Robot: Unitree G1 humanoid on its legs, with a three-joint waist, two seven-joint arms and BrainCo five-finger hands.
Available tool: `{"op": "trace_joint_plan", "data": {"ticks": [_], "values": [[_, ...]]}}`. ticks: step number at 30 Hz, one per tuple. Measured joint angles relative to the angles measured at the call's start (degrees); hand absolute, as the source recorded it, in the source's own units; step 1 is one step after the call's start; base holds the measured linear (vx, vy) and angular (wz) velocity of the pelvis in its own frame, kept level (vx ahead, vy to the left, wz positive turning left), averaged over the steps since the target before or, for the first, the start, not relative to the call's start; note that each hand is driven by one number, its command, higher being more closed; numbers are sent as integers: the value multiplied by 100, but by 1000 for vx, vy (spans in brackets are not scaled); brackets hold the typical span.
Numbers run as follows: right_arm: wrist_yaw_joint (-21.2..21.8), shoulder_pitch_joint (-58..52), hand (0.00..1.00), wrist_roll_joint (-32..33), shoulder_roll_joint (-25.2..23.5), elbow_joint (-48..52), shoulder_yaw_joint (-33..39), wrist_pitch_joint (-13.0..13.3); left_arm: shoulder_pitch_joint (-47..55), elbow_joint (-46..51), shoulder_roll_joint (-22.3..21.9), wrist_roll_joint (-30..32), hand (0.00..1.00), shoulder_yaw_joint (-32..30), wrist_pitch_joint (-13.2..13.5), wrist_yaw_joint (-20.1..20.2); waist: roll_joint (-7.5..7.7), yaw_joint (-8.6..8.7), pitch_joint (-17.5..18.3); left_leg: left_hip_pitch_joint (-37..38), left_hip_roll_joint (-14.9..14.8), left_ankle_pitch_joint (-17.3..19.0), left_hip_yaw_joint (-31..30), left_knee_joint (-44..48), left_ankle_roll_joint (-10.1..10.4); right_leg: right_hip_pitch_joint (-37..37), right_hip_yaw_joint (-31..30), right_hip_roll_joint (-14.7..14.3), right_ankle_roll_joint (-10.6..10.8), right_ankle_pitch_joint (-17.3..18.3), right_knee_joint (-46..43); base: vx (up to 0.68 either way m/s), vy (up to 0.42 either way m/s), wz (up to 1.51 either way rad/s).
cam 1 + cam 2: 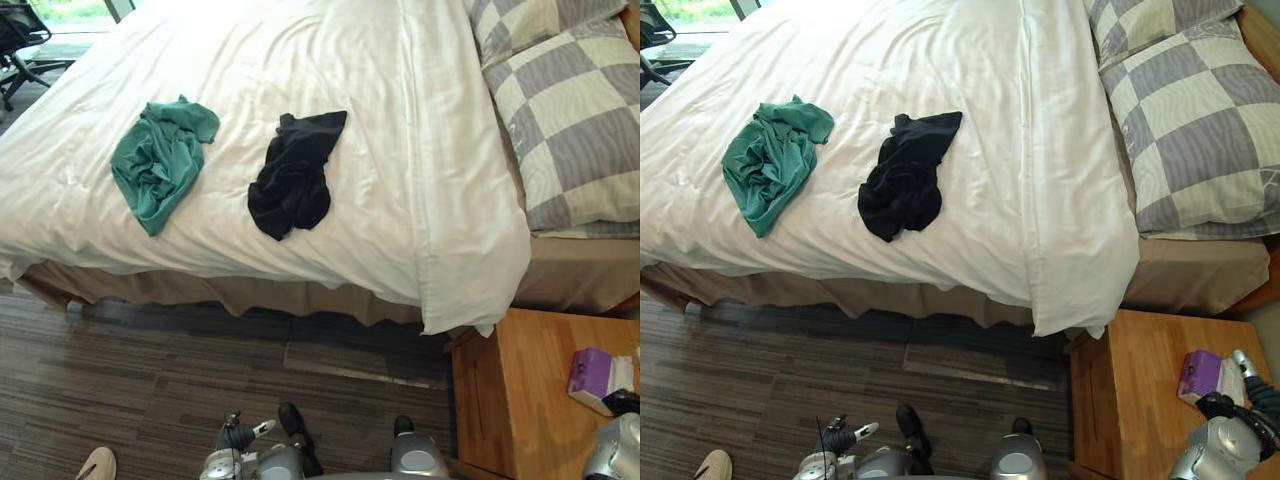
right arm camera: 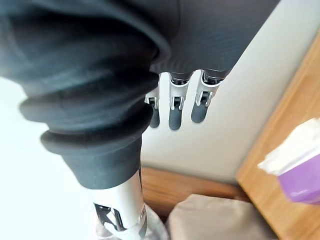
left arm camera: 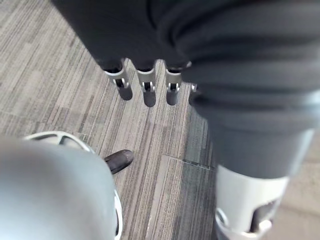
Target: Tidy the bed and pick cloth on bed and put in laundry
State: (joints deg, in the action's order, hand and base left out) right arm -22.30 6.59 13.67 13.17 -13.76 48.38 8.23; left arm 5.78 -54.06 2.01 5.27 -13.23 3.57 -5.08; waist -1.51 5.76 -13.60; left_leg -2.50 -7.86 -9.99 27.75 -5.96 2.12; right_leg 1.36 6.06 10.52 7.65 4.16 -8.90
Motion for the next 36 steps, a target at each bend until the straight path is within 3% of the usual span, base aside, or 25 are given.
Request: {"op": "trace_joint_plan", "data": {"ticks": [4,9,12,15,18,20,25,27,30,34,36], "values": [[213,993,100,905,483,-1,-933,326,0,-1,67,-16,0,209,13,-7,-124,-12,-49,-290,-2,-3,-54,1,0,310,4,-2,-43,-31,-96,-41,14,7],[642,3033,100,1828,1487,-326,-2126,722,-27,-8,169,-198,0,544,123,-17,-536,-84,-422,-843,18,-10,-146,1,10,821,165,43,-19,-90,-265,-38,22,20],[736,4145,100,2024,1883,-629,-2710,892,-90,-37,197,-385,0,802,157,-20,-744,-233,-660,-1321,28,-77,-261,2,103,1355,196,55,-19,-92,-484,-32,4,13],[738,4923,100,2005,1978,-935,-3074,919,-268,-43,224,-576,0,1033,255,-19,-902,-352,-868,-1678,40,-237,-372,3,229,1728,251,84,15,-111,-656,-19,1,16],[719,5711,100,1941,2083,-1307,-3638,921,-578,-58,267,-595,0,1424,349,-18,-1105,-405,-1013,-2214,115,-477,-413,6,173,2369,304,219,51,14,-1054,9,28,23],[612,6079,100,1826,2317,-1575,-3820,905,-941,-55,251,-752,0,1671,435,-24,-1189,-554,-1152,-2583,290,-561,-385,39,72,2975,176,430,98,210,-1540,40,51,18],[511,6106,100,1777,2441,-1685,-3794,818,-1290,225,-82,-1248,0,1741,577,-48,-1182,-645,-1341,-3213,669,-545,7,4,87,4266,-272,888,202,577,-2531,34,54,9],[675,6056,100,1780,2461,-1520,-3734,928,-1394,306,-266,-1347,0,1749,584,-47,-1177,-623,-1345,-3388,705,-531,213,3,71,4574,-443,965,204,576,-2626,34,64,-12],[929,5799,100,1937,2443,-1411,-3468,956,-1492,492,-506,-1451,0,1809,675,-34,-1169,-592,-1350,-3384,708,-453,477,6,-28,4631,-473,996,204,577,-2673,27,57,-2],[1354,5466,100,2056,1997,-1408,-2837,1094,-1499,447,-508,-1443,0,1869,620,-17,-1149,-574,-1353,-3209,712,-370,764,43,-146,4409,-459,1037,217,575,-2481,-9,50,-3],[1512,4827,100,2190,1447,-1296,-2441,1171,-1462,396,-517,-1417,0,1731,574,-21,-959,-555,-1328,-2916,725,-296,808,46,-249,4054,-439,1027,257,554,-2292,-25,48,-16]]}}
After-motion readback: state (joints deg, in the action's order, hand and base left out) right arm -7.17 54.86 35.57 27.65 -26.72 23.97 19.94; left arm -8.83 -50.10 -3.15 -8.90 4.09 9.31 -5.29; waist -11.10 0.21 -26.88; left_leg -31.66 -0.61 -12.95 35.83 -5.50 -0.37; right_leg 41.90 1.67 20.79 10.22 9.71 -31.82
